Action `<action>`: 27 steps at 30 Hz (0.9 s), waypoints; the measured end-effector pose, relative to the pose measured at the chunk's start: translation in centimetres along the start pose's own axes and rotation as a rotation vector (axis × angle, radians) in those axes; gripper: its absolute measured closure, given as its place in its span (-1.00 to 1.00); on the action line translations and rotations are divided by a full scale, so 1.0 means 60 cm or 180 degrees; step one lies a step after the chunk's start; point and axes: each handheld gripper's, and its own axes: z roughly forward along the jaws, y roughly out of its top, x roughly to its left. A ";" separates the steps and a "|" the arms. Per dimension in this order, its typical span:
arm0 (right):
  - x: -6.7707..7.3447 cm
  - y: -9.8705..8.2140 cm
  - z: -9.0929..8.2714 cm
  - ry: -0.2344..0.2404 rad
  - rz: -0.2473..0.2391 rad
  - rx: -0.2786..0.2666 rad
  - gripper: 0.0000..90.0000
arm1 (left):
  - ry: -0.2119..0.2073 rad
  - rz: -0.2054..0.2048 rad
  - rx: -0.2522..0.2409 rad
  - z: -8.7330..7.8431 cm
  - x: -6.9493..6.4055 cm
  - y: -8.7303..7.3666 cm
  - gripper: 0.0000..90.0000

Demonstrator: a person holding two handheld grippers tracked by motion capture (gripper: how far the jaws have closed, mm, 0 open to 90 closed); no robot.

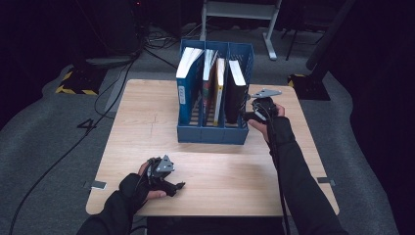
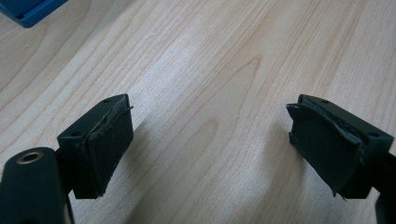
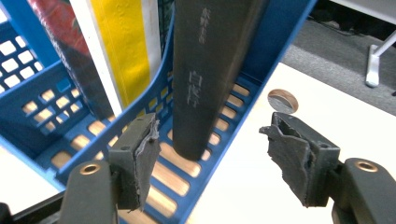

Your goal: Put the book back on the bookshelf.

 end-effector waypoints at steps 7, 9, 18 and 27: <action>-0.002 -0.014 -0.041 0.0027 -0.0131 0.0018 -0.27 | -0.0002 -0.0002 0.0000 0.000 0.000 0.000 -0.70; -0.004 -0.021 -0.053 0.0045 -0.0148 0.0016 -0.27 | -0.0002 -0.0002 0.0000 0.000 0.000 0.000 -0.70; -0.001 -0.055 -0.085 0.0063 -0.0269 0.0025 -0.28 | 0.0001 -0.0001 0.0000 0.000 0.000 0.000 -0.70; 0.013 -0.098 -0.111 0.0102 -0.0473 0.0065 -0.32 | 0.0003 -0.0005 -0.0001 0.000 0.000 0.000 -0.70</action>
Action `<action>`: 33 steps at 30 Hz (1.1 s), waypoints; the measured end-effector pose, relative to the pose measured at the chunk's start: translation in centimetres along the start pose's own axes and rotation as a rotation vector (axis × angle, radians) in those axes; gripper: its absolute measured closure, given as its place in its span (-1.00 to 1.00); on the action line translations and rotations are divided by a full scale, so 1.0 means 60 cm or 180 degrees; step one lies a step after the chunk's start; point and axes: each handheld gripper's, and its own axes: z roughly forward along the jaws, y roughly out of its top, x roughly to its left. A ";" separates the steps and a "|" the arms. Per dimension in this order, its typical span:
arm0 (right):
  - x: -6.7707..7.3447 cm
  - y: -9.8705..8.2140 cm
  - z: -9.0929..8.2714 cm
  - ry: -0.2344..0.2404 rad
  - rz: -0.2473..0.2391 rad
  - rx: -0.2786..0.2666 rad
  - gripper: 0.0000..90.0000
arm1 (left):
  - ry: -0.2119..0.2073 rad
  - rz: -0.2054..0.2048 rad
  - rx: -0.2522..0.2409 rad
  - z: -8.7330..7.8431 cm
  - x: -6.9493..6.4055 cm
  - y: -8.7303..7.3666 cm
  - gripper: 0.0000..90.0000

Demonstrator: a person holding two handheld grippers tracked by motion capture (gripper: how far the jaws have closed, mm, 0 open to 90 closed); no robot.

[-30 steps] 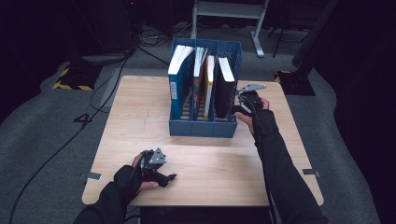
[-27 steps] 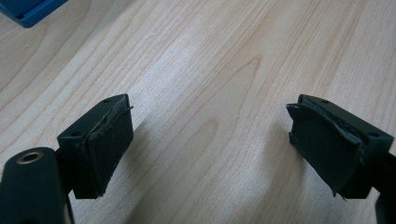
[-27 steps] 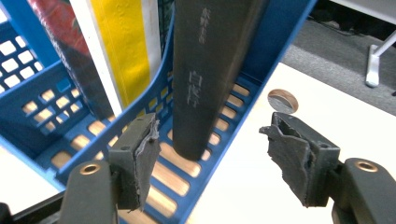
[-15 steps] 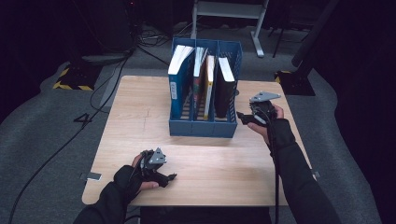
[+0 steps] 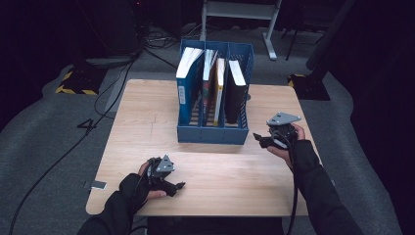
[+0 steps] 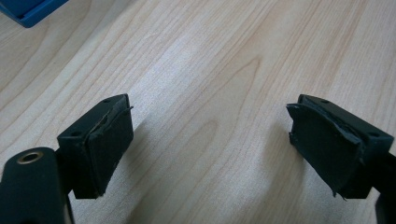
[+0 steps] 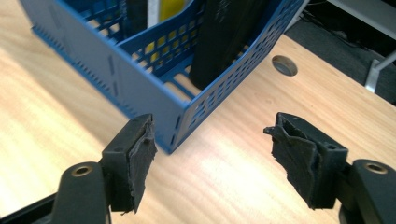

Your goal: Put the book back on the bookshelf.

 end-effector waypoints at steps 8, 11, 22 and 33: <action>0.008 -0.044 -0.019 0.0072 -0.0047 0.0026 -0.34 | 0.0001 0.0000 -0.0001 0.000 0.000 0.000 -0.70; 0.008 -0.062 -0.023 0.0049 -0.0063 0.0056 -0.35 | 0.0002 0.0000 0.0000 0.000 0.000 0.000 -0.70; -0.001 -0.139 -0.038 0.0111 -0.0075 0.0100 -0.34 | -0.0003 -0.0007 -0.0001 0.000 0.000 0.000 -0.70; -0.001 -0.208 -0.035 0.0119 -0.0052 0.0097 -0.35 | 0.0004 -0.0005 0.0000 0.000 0.000 0.000 -0.70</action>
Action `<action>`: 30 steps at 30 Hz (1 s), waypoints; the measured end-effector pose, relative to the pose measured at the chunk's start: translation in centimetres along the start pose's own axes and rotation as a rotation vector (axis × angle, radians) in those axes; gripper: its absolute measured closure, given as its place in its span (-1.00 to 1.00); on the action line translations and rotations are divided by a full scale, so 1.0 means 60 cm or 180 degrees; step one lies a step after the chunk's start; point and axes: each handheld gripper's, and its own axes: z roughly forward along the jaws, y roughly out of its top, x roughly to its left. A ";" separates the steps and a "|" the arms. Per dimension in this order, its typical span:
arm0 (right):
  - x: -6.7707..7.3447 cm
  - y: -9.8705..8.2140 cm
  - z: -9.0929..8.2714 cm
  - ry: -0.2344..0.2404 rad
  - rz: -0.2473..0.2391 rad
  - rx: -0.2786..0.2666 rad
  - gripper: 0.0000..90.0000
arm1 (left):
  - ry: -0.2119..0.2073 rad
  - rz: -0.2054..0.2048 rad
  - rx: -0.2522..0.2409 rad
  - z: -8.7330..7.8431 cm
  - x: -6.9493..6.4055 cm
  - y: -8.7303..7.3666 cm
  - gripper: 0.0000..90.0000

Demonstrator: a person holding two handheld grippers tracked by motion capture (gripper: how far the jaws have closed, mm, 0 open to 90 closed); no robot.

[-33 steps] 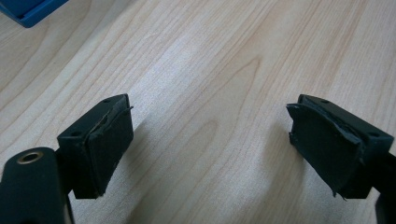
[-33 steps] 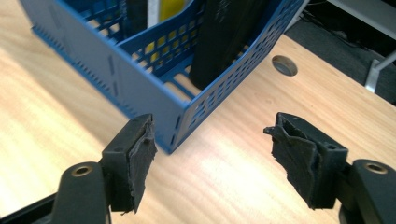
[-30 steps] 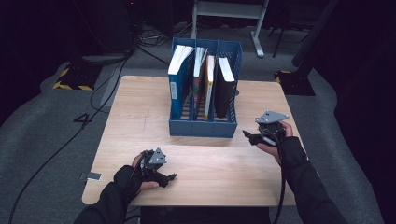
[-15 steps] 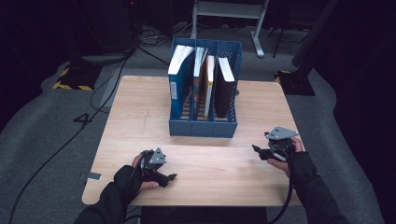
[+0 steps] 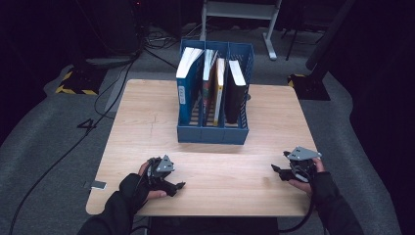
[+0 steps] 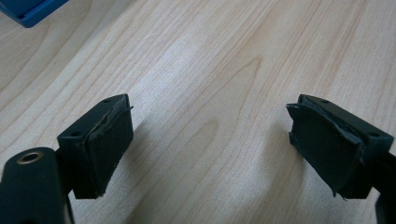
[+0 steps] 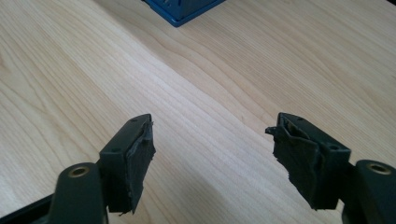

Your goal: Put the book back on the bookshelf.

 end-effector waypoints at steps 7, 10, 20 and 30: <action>0.003 -0.040 0.001 0.0037 0.0099 -0.0043 -0.34 | 0.0003 -0.0001 0.0000 0.000 0.000 0.000 -0.70; 0.001 -0.057 -0.002 0.0093 0.0179 -0.0044 -0.35 | 0.0002 -0.0001 0.0000 0.000 0.000 0.000 -0.70; -0.014 -0.110 -0.021 0.0196 0.0607 -0.0038 -0.37 | 0.0006 -0.0004 0.0002 0.000 0.000 0.000 -0.70; -0.020 -0.121 -0.030 0.0207 0.0743 -0.0007 -0.43 | 0.0000 -0.0004 -0.0001 0.000 0.000 0.000 -0.70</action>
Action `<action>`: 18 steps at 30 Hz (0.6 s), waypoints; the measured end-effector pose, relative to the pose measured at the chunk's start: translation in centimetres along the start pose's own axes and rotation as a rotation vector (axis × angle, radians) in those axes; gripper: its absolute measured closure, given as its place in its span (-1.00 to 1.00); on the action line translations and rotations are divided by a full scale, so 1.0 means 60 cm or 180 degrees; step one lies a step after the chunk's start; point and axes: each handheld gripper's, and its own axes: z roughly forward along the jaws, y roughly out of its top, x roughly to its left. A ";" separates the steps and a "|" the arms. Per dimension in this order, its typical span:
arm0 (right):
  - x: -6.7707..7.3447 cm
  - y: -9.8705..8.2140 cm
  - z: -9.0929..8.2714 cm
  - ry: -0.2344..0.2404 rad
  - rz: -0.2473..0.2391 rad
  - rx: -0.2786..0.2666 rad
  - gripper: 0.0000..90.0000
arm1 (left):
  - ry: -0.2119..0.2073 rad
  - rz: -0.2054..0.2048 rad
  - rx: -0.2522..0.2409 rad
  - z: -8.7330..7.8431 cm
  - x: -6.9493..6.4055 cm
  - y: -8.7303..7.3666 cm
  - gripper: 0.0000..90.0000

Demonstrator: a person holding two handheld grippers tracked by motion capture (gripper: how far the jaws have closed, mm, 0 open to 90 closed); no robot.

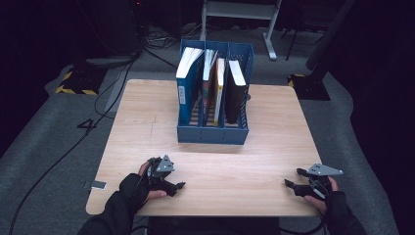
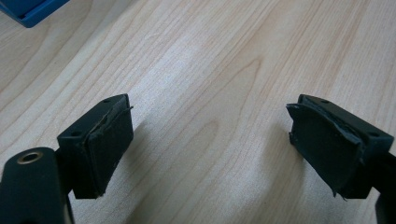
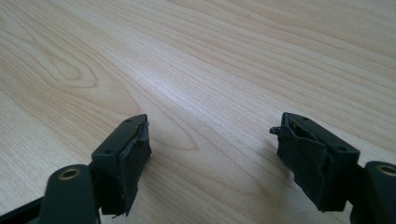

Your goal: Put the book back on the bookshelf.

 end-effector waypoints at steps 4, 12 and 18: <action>0.000 0.000 0.000 0.0000 -0.0001 0.0001 -0.43 | 0.0006 -0.0007 0.0001 0.000 0.000 0.000 -0.70; 0.000 0.000 0.001 0.0006 -0.0010 0.0005 -0.45 | 0.0017 -0.0011 0.0001 -0.001 -0.001 0.000 -0.70; -0.001 0.001 0.001 0.0008 -0.0015 0.0002 -0.46 | 0.0018 -0.0008 0.0002 -0.001 0.000 0.000 -0.70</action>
